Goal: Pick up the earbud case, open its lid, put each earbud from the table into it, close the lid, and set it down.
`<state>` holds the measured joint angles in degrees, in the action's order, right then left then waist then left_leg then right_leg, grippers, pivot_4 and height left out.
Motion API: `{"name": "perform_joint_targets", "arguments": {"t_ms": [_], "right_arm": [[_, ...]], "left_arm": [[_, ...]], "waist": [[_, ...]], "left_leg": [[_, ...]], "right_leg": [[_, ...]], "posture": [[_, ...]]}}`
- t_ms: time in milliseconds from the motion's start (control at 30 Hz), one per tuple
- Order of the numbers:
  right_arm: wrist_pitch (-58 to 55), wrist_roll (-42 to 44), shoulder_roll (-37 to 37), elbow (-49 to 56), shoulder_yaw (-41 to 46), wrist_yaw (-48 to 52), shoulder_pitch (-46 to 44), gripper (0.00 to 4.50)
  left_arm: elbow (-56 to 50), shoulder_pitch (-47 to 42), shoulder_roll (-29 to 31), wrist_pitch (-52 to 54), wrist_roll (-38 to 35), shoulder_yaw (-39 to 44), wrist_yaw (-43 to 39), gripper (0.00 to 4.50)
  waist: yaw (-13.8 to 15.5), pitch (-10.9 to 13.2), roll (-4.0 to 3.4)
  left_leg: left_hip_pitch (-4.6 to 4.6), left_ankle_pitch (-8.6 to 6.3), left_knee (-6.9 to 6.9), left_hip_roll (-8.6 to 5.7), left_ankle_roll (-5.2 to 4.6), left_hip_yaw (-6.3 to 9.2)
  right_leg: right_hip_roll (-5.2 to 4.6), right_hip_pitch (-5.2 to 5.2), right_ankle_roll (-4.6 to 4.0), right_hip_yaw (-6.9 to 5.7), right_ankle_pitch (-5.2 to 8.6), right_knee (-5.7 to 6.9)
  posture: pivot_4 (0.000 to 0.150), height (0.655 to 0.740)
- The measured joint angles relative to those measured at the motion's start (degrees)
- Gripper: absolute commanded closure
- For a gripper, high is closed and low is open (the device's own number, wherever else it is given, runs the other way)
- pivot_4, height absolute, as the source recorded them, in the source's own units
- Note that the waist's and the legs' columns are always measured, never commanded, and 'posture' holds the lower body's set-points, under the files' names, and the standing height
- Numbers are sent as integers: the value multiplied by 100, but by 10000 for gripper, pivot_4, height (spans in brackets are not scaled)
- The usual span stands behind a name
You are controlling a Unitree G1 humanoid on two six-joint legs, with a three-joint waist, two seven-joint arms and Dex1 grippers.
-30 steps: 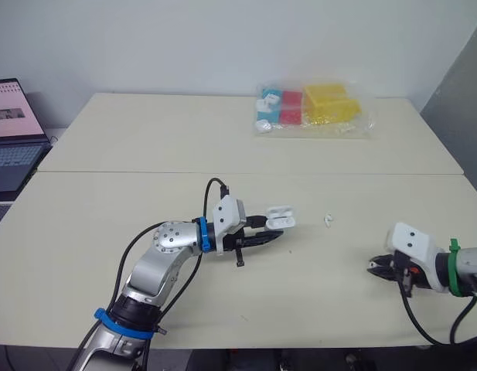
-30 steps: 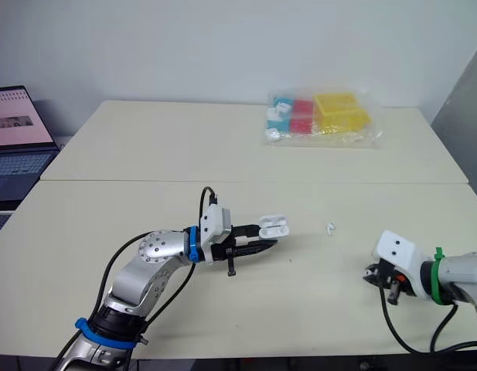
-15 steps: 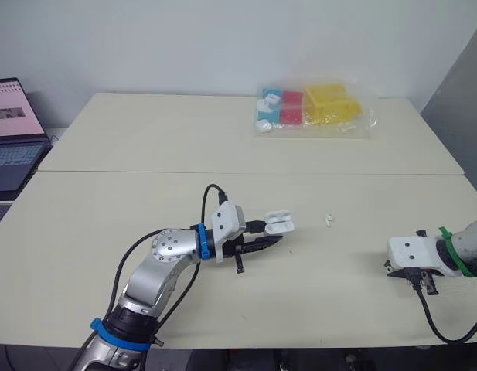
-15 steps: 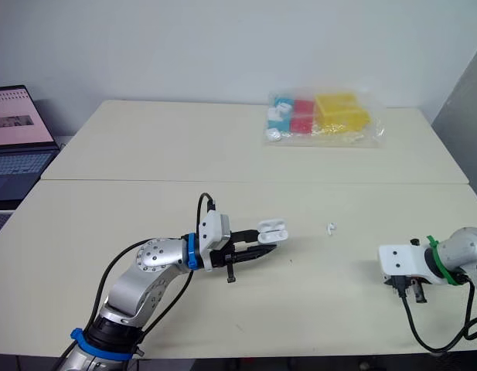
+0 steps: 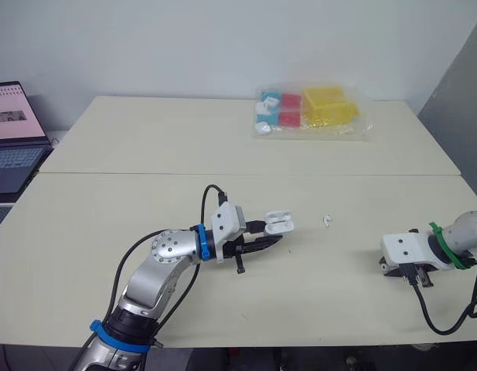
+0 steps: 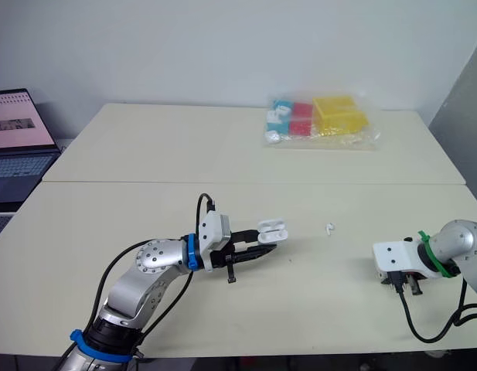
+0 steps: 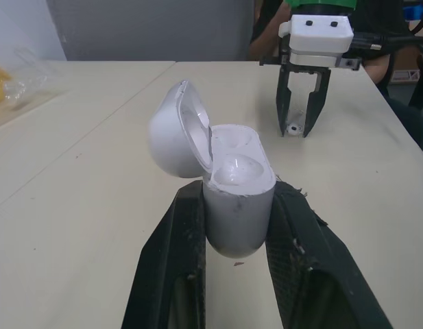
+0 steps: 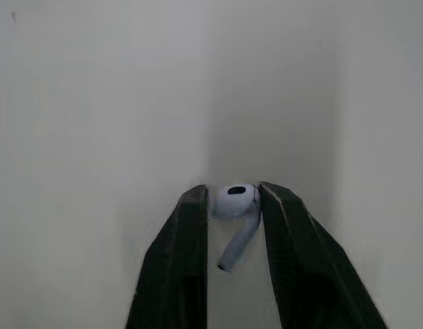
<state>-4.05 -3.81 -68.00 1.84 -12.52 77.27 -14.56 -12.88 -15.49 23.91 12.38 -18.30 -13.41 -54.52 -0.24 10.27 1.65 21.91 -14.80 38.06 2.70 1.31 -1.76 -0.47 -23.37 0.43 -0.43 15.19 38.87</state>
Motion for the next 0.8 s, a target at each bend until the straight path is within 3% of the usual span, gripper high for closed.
{"name": "perform_joint_targets", "arguments": {"t_ms": [100,300,467,800], "right_arm": [[178,-73,76,-105,11,-52,-105,11965],[137,154,60,5,113,41,-29,11647],[-254,531,-471,476,679,261,382,11647],[-295,405,-490,476,753,127,265,11647]], "left_arm": [[0,1,-1,0,33,-29,3,36892],[0,0,-3,0,42,-39,3,36892],[2,12,-7,-5,50,-58,7,36892],[22,7,-69,-26,73,-95,11,36892]], "waist": [[0,0,0],[6,1,-2],[11,3,-6],[3,3,-6]], "left_leg": [[1,0,-1,0,0,-1],[3,0,-2,-1,0,0],[3,0,-2,-2,0,-3],[3,0,-4,-2,0,-2]], "right_leg": [[0,0,-1,1,1,-1],[-2,0,-2,1,1,-2],[-8,0,-2,2,2,-3],[-7,0,-4,1,3,-5]], "posture": [[1500,7378],[1500,7378],[1500,7378],[1500,7378]]}}
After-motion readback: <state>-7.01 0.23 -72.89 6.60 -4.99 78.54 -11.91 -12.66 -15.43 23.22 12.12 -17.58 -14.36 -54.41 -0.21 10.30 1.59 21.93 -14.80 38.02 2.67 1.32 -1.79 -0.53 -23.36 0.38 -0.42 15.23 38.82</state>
